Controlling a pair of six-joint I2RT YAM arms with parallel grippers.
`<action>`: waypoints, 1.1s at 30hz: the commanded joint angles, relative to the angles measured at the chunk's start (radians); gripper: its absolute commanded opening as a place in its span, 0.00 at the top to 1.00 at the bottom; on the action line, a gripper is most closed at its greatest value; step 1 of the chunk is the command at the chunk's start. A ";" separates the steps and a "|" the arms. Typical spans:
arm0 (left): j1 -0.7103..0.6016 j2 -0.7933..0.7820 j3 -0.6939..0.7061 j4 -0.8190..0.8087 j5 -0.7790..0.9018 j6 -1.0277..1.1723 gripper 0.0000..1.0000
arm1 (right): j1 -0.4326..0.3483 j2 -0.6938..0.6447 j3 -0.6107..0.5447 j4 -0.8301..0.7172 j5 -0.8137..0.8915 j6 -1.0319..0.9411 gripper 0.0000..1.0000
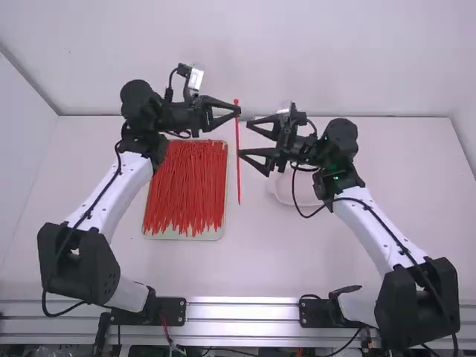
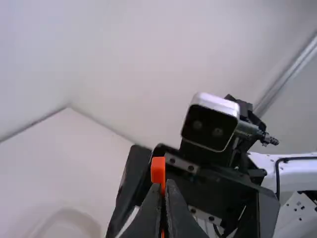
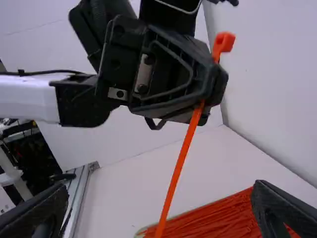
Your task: Fasten the cable tie
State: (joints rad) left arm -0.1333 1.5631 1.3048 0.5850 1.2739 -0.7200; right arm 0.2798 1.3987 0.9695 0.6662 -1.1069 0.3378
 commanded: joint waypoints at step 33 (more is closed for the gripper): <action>0.016 0.243 0.180 -0.532 -0.084 -0.123 0.98 | -0.046 0.002 -0.351 0.014 -0.332 -1.603 0.02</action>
State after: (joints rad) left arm -0.1204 1.7973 1.5024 0.0528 1.1790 -0.7399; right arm 0.2382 1.3987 0.6308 0.6743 -1.4258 -1.0939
